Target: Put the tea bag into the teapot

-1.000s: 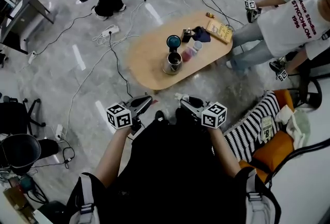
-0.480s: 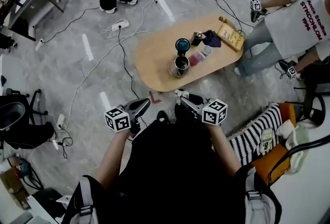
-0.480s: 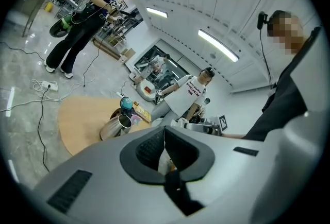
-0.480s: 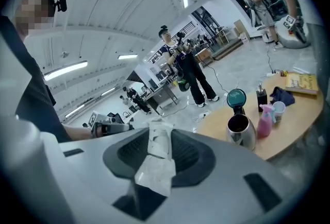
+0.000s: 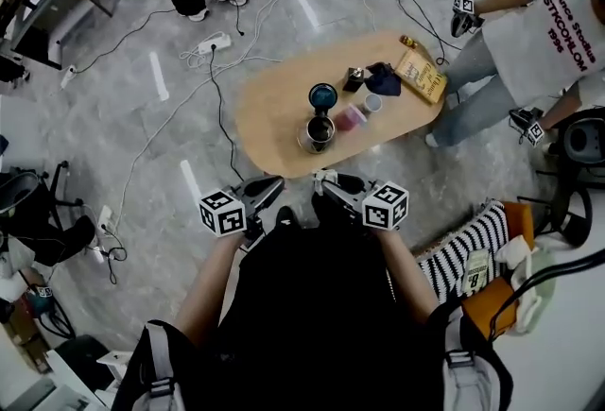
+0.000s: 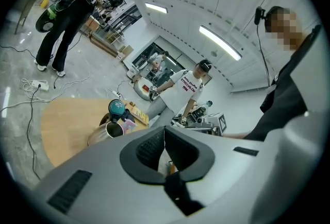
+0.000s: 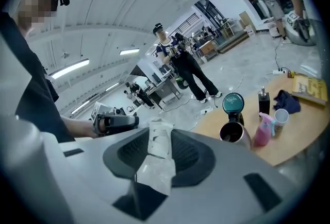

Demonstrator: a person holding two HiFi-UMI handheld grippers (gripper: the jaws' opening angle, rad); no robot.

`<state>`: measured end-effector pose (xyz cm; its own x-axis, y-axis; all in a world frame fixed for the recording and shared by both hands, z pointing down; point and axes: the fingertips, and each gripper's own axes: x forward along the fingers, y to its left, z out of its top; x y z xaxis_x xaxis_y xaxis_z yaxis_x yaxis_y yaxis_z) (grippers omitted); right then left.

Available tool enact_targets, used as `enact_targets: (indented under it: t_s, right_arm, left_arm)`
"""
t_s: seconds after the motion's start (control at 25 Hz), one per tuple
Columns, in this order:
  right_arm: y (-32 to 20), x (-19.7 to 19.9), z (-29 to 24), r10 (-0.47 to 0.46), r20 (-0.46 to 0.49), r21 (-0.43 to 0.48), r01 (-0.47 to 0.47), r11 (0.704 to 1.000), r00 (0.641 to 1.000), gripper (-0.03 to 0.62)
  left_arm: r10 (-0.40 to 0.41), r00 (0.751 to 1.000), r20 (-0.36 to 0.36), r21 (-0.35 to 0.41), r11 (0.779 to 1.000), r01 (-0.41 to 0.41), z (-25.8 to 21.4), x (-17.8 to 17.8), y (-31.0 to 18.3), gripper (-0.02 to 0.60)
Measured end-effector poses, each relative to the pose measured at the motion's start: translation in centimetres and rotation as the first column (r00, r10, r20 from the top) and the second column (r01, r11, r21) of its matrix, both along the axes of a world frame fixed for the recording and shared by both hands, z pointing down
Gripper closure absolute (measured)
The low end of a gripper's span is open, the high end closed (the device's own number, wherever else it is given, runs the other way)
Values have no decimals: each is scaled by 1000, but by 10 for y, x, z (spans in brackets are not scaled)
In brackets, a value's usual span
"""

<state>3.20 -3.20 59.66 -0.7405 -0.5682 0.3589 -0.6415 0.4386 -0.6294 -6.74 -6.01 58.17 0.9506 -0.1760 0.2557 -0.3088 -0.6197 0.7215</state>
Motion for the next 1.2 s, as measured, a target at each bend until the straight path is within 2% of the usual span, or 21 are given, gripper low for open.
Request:
enact_targets:
  t_s: [0.4, 0.64, 1.0, 1.2]
  right_arm:
    - [-28, 33, 20, -129, 37, -24, 130, 991, 991, 470]
    - [-56, 35, 15, -215, 40, -37, 217, 976, 976, 470]
    - [-75, 58, 26, -296, 41, -42, 297, 954, 954, 471]
    - [-82, 66, 31, -306, 46, -42, 307, 951, 951, 471]
  left_arm:
    - [-106, 994, 28, -25, 994, 106, 19, 48, -18, 569]
    - [-177, 983, 39, -47, 983, 179, 16, 53, -38, 570]
    - [-233, 971, 62, -32, 971, 235, 12, 76, -49, 569]
    - [-238, 968, 75, -25, 970, 241, 11, 84, -48, 569]
